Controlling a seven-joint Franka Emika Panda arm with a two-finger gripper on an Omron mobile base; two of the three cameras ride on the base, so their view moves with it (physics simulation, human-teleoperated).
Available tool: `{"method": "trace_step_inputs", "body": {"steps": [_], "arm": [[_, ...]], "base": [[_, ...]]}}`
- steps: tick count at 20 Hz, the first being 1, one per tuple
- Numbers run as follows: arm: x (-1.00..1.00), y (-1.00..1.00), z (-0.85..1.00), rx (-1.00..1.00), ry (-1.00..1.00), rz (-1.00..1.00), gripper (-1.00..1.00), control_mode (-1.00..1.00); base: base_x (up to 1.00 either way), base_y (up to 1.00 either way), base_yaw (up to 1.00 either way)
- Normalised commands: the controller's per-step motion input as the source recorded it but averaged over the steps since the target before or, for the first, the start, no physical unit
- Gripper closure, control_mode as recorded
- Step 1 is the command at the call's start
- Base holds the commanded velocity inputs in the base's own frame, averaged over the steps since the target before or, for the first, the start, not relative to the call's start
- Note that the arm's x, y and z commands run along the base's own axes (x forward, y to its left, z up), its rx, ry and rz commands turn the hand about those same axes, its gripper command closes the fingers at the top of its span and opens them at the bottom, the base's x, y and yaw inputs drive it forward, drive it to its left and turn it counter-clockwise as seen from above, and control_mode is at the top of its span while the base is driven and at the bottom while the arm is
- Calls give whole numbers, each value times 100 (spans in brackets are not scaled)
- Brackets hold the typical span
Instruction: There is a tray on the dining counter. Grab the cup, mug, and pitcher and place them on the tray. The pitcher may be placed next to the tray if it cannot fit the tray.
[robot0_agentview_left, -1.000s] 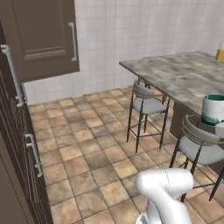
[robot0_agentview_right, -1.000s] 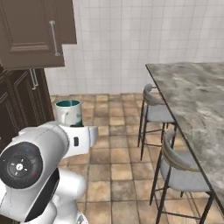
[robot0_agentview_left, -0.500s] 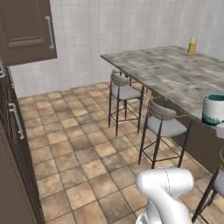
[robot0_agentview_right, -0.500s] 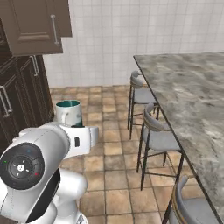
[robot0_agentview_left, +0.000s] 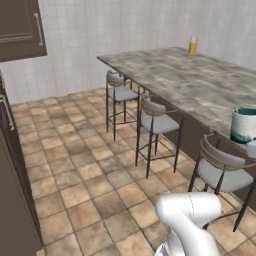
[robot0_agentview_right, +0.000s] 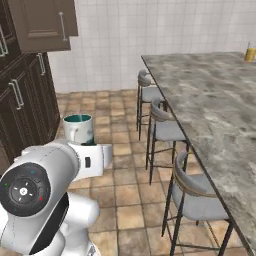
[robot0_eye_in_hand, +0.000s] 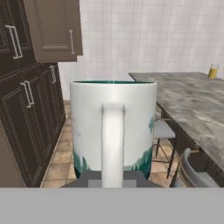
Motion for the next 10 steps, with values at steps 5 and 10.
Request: {"method": "trace_step_inputs", "body": {"steps": [5, 10], "arm": [[0, 0, 0, 0, 0, 0, 100, 100], [0, 0, 0, 0, 0, 0, 100, 100]], "base": [[-100, -36, -12], [-100, -37, -11]]}}
